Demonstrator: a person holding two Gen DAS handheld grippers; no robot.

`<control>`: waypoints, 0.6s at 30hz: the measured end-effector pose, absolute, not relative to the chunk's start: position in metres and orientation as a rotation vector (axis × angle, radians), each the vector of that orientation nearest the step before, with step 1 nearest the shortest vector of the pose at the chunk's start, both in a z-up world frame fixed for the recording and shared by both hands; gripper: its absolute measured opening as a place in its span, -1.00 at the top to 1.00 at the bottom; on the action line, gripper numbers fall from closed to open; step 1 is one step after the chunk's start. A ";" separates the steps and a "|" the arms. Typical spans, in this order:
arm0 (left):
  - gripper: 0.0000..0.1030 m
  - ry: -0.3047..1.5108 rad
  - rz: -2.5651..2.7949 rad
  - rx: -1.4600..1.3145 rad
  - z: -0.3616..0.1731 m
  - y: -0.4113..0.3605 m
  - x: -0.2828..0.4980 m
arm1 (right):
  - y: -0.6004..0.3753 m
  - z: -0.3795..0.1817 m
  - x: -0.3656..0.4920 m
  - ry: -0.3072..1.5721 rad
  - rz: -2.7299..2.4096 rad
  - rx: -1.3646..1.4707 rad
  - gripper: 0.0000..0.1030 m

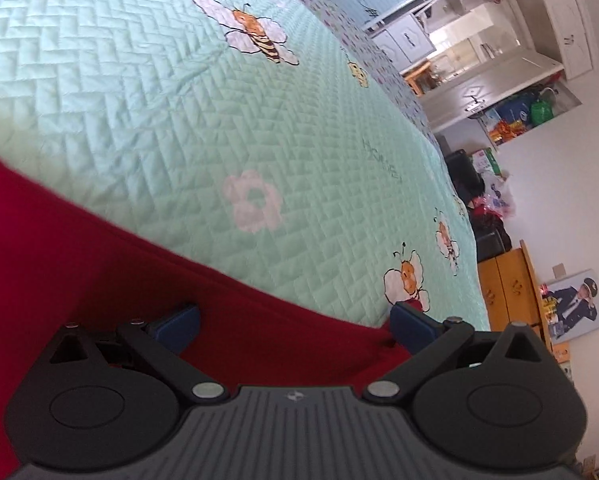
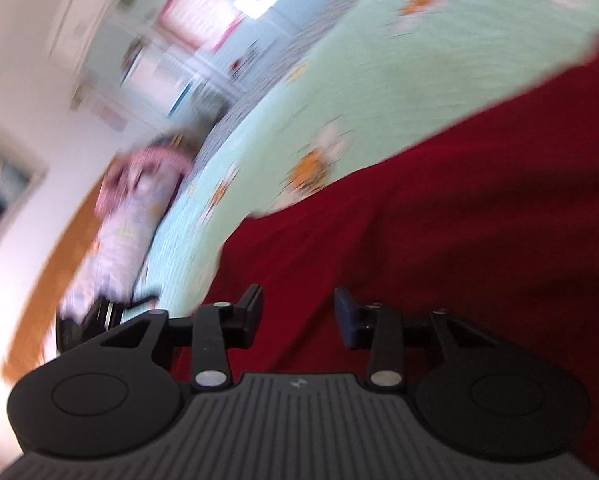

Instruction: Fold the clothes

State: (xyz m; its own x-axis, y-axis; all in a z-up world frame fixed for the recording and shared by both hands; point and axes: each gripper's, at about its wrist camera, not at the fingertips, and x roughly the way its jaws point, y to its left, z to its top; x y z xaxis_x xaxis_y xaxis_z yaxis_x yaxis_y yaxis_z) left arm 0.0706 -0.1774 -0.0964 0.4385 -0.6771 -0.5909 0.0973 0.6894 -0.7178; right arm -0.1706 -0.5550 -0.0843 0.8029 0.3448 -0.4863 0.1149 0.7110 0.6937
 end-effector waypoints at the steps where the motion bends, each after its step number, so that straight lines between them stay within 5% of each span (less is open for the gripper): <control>1: -1.00 1.016 -0.538 -0.673 -0.097 -0.176 0.073 | -0.545 -0.080 -0.166 0.655 0.162 0.737 0.07; 7: -1.00 1.017 -0.578 -0.793 -0.104 -0.158 0.077 | -0.493 -0.059 -0.117 0.693 0.307 0.566 0.01; 18: -1.00 0.947 -0.716 -0.798 -0.070 -0.176 0.062 | -0.487 -0.056 -0.018 0.696 0.362 0.689 0.00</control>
State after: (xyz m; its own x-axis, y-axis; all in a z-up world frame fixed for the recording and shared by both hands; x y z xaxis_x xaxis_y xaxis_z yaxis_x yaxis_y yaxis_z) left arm 0.0619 -0.1760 -0.0704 0.4076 -0.8133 -0.4152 0.1778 0.5167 -0.8375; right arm -0.0182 -0.4873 -0.0558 0.7188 0.5189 -0.4626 -0.0812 0.7235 0.6855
